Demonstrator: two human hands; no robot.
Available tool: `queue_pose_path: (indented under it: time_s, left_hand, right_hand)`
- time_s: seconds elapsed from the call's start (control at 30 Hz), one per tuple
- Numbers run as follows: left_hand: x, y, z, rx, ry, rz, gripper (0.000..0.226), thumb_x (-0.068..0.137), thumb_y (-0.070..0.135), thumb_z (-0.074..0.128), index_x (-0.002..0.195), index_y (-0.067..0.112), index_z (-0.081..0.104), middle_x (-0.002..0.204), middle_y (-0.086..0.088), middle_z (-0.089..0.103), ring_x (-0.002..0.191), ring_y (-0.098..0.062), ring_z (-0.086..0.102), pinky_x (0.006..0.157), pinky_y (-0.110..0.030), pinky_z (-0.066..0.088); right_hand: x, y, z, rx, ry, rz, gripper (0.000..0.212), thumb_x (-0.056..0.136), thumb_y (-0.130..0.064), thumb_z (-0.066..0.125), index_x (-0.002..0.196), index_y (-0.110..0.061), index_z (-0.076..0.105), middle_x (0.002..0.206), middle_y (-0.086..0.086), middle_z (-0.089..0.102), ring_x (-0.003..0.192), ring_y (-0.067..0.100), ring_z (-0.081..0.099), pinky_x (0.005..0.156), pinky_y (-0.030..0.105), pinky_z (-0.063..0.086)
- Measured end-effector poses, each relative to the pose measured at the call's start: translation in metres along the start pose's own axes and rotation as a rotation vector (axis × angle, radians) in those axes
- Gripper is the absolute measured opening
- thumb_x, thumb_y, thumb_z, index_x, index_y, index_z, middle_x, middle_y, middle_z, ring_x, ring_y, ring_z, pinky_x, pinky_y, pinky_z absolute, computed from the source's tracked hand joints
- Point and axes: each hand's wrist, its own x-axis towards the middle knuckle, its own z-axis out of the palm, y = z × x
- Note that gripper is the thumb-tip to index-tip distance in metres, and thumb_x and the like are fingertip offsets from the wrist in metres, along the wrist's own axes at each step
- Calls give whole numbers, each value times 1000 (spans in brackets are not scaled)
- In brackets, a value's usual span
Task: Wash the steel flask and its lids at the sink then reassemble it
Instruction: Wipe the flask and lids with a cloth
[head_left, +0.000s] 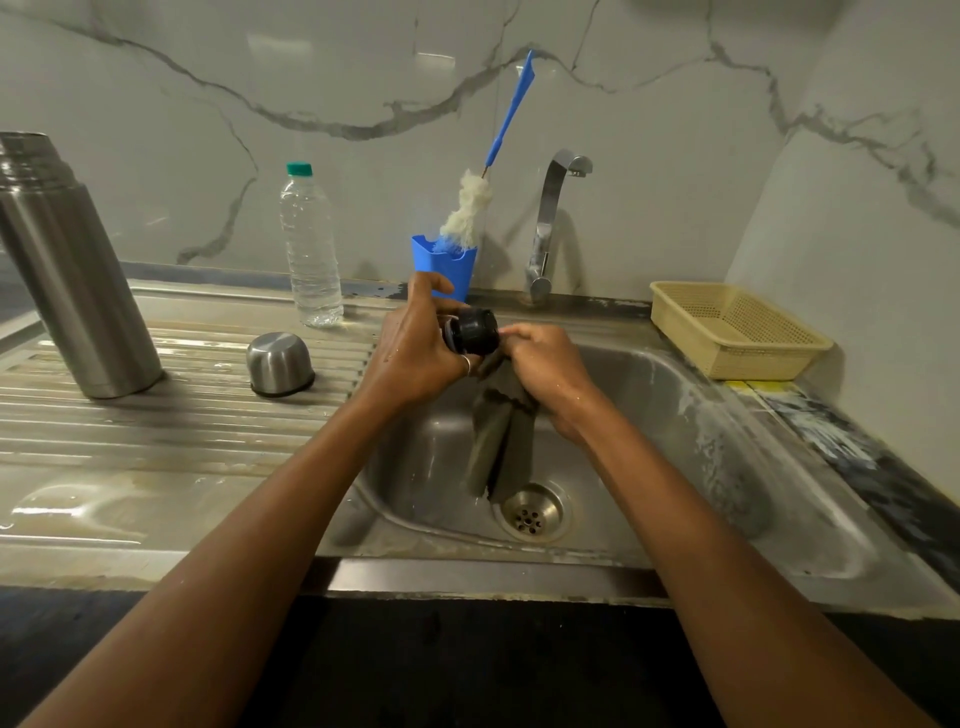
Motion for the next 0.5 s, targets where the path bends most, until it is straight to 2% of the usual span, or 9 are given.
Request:
queue_pose_path:
  time_s: [0.03, 0.1, 0.2, 0.27, 0.33, 0.4, 0.5]
  left_hand:
    - [1, 0, -1, 4, 23, 4, 80, 69, 9, 89, 131, 9, 39, 121, -3, 69, 97, -11, 62, 69, -1, 40]
    - [4, 2, -2, 18, 49, -2, 78, 71, 11, 89, 132, 9, 40, 124, -6, 69, 98, -9, 58, 72, -3, 38]
    - [4, 3, -2, 35, 88, -8, 71, 73, 14, 88, 131, 10, 46, 123, -8, 68, 102, -11, 57, 80, -15, 40]
    - [4, 0, -1, 85, 103, 14, 63, 73, 13, 88, 125, 10, 53, 116, -9, 68, 101, -18, 62, 80, -22, 42]
    - [3, -5, 0, 153, 79, 37, 56, 72, 12, 87, 119, 10, 58, 109, -9, 69, 97, -24, 64, 78, -26, 44]
    - [2, -8, 1, 198, 47, 49, 53, 71, 13, 87, 116, 11, 60, 105, -8, 69, 92, -24, 65, 77, -30, 50]
    - [0, -7, 2, 181, 33, 70, 51, 72, 17, 87, 116, 12, 60, 102, -2, 68, 87, -20, 64, 72, -25, 50]
  right_hand:
    - [-2, 1, 2, 40, -49, 37, 21, 96, -18, 55, 96, -12, 76, 96, 16, 75, 93, 34, 71, 90, 51, 58]
    - [-3, -2, 5, 79, -48, 53, 20, 92, -19, 59, 91, -6, 75, 96, 21, 73, 80, 31, 69, 84, 53, 58]
    - [-3, -11, 4, 103, 70, 35, 24, 90, -21, 61, 86, 0, 72, 84, 21, 72, 67, 20, 59, 64, 42, 54]
    - [-5, -14, 1, 84, 118, -1, 27, 90, -21, 62, 79, 2, 69, 64, 10, 63, 61, 14, 52, 58, 37, 48]
    - [-6, -13, -2, 90, 166, -42, 25, 91, -20, 62, 75, -2, 69, 59, -1, 56, 55, 6, 48, 54, 27, 44]
    - [-4, -15, -1, 101, 221, -116, 18, 92, -19, 63, 82, -10, 75, 66, -8, 65, 54, -1, 53, 54, 16, 46]
    - [-3, -16, 4, -17, 223, -267, 21, 95, -13, 60, 106, -19, 77, 91, -12, 72, 79, -5, 63, 70, 4, 46]
